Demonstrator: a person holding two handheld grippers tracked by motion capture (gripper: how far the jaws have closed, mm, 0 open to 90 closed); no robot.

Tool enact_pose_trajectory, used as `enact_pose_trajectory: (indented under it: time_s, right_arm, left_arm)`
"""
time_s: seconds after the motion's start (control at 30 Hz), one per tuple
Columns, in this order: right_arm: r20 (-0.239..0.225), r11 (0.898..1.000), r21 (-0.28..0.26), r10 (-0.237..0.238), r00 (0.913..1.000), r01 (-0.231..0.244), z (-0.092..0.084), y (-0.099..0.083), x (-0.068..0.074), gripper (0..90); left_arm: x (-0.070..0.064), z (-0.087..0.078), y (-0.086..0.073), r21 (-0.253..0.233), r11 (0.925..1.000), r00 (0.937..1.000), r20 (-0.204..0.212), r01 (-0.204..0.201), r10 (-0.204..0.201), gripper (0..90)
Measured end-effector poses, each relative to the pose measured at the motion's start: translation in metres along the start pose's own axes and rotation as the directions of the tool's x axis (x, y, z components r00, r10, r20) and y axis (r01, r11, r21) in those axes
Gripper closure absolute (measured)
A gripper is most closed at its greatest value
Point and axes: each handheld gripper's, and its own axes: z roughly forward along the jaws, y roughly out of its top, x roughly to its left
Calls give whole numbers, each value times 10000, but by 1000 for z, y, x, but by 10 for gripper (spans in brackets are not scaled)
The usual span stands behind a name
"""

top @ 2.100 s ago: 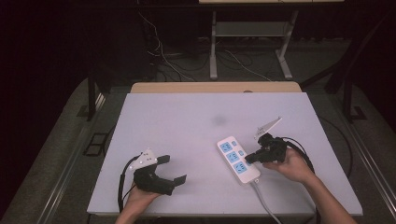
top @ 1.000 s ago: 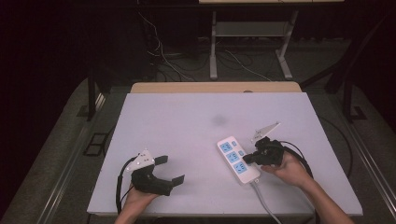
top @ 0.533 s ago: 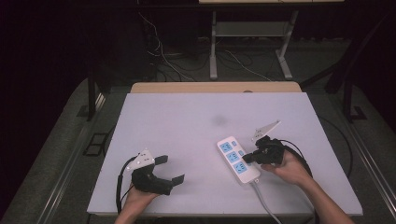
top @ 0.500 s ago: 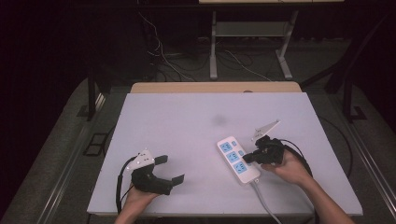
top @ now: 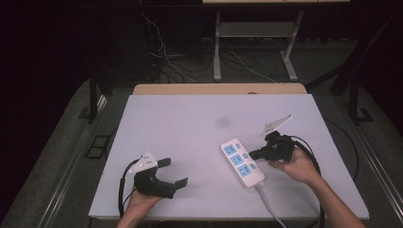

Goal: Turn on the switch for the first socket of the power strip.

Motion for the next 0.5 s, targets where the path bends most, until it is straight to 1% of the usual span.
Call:
enact_pose_trajectory:
  time_s: [0.23,0.5]
  right_arm:
    - [139,9997,-236,116,9998,-113,-12,2,0,900]
    - [397,9968,-643,494,9980,-468,-26,-3,-2,894]
  left_arm:
    - [0,0,0,-25,10000,10000,23,-3,4,0]
    - [-1,0,1,-74,10000,10000,59,16,-16,0]
